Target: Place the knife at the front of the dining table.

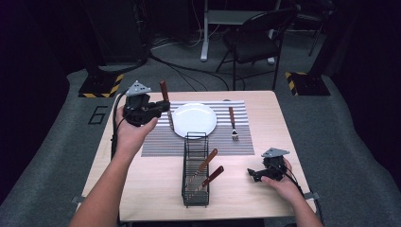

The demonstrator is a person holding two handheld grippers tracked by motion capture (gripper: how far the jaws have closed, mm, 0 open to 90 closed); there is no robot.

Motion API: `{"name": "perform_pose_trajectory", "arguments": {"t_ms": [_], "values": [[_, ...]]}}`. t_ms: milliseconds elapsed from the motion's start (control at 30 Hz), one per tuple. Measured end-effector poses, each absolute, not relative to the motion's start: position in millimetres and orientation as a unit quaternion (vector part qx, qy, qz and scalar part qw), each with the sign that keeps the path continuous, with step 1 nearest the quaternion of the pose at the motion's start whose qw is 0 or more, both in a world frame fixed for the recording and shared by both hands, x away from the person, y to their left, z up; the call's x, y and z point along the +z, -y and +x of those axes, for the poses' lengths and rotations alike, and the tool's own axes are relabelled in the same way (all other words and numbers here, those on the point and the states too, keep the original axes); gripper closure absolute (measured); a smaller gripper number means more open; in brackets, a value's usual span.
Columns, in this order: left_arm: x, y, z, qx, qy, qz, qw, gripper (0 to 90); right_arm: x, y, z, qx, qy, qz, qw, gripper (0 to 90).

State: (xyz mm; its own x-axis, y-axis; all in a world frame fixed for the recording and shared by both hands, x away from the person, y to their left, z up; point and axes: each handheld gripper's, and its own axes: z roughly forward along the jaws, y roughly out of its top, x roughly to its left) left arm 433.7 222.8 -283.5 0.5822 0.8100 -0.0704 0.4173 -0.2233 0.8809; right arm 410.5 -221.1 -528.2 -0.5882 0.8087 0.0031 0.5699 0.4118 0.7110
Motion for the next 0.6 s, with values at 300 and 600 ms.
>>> {"name": "perform_pose_trajectory", "arguments": {"t_ms": [300, 600], "values": [[-309.7, -242.5, 453.9, 0.219, -0.446, 0.736, 0.46, 80.6, -528.2, 221.1, 410.5, 0.344, -0.822, 0.419, 0.173, 0.0], [-332.1, -256.8, 466.6, 0.222, -0.47, 0.729, 0.444, 80.6, -528.3, 221.0, 410.5, 0.344, -0.822, 0.419, 0.174, 0.0]]}}
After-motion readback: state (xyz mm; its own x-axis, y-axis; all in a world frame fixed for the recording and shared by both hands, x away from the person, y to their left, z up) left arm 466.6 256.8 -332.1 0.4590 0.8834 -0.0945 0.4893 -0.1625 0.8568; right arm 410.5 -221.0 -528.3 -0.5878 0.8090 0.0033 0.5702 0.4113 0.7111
